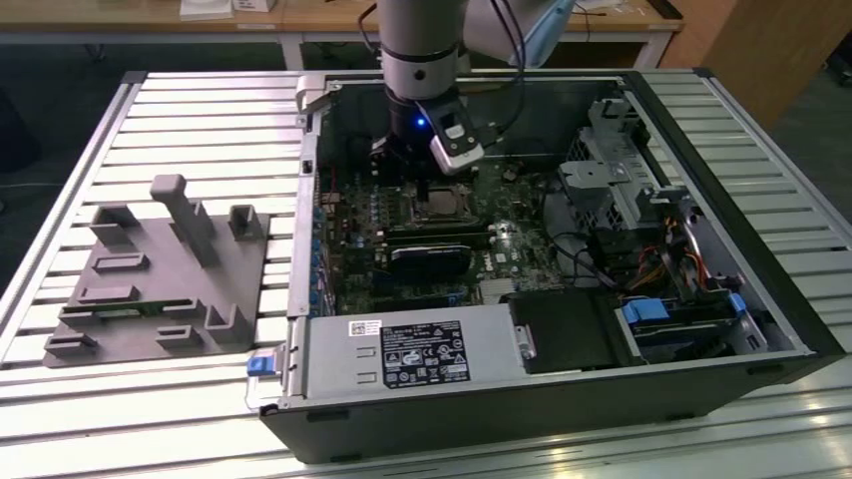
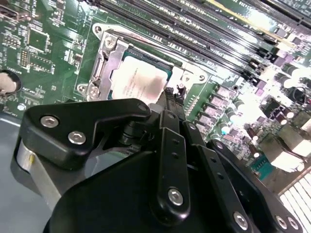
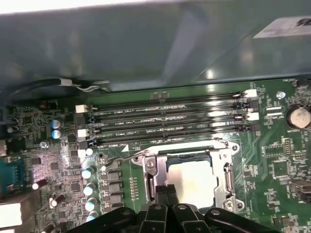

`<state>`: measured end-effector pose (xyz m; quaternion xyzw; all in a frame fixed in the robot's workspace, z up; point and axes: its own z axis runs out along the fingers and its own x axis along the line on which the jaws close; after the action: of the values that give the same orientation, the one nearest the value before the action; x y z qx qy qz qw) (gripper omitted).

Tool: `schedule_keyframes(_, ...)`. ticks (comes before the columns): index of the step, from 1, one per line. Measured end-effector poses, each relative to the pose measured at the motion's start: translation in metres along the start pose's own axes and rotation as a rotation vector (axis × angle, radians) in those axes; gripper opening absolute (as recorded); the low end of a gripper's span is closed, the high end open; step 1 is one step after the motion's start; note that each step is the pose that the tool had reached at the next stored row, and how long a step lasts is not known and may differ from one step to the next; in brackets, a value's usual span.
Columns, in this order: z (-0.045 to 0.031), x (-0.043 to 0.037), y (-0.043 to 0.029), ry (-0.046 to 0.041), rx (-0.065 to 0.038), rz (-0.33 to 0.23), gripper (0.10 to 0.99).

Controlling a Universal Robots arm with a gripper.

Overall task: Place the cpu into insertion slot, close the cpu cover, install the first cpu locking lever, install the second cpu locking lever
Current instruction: 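Close the cpu cover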

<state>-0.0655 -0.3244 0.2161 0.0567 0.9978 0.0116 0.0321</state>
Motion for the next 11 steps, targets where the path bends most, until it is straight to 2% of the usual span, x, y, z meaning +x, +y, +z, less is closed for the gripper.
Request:
schedule_keyframes(6,-0.0012,-0.002,0.0003,0.0001,0.0,0.0,0.106)
schedule_keyframes(11,-0.0003,-0.0149,0.0017,0.0,0.0,0.0,0.106)
